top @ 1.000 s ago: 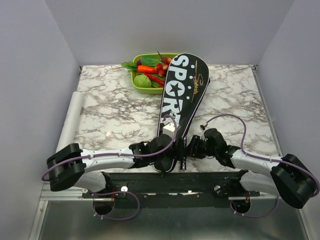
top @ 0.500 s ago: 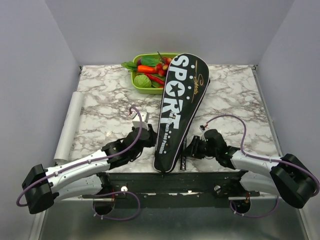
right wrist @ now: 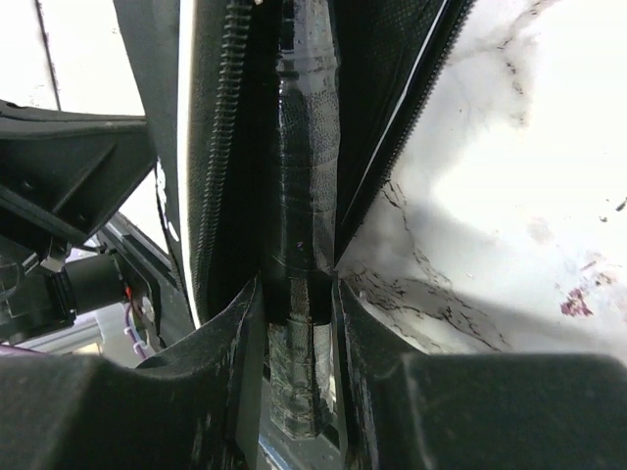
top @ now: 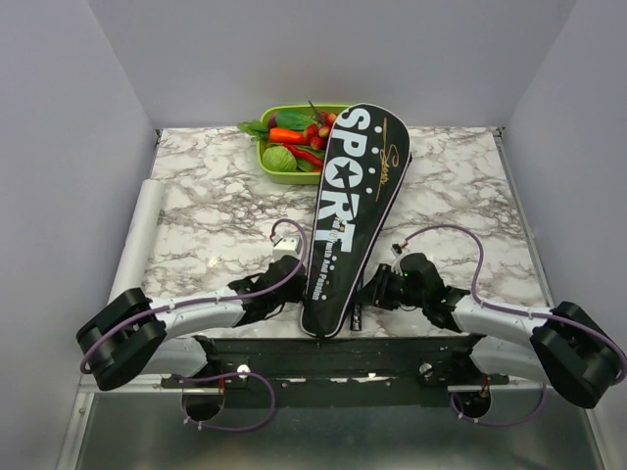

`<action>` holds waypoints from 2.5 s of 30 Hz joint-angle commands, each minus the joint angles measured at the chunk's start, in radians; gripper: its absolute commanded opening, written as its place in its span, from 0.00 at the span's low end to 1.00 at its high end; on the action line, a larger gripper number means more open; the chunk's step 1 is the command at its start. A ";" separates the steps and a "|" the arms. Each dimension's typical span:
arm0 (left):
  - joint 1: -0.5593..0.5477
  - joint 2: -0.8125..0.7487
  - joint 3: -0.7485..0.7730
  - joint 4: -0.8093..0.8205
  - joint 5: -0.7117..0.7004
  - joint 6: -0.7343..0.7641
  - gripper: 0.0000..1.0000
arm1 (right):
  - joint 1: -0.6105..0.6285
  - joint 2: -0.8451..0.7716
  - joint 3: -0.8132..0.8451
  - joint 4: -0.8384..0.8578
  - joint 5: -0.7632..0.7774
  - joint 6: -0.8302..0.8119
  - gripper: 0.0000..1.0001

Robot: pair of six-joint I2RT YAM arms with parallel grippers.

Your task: Pack up the badminton gear

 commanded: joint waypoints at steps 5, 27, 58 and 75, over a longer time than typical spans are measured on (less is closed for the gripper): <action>0.003 0.090 -0.047 0.230 0.153 -0.015 0.02 | 0.073 0.123 0.058 0.230 0.055 0.057 0.01; -0.072 0.038 -0.166 0.311 0.131 -0.090 0.00 | 0.213 0.316 0.196 0.217 0.180 0.083 0.56; -0.104 0.029 0.200 0.222 0.203 0.094 0.15 | -0.367 0.003 0.442 -0.306 0.353 -0.172 1.00; -0.091 0.471 0.332 0.323 0.294 0.116 0.13 | -0.653 0.681 0.722 0.158 -0.072 -0.101 0.93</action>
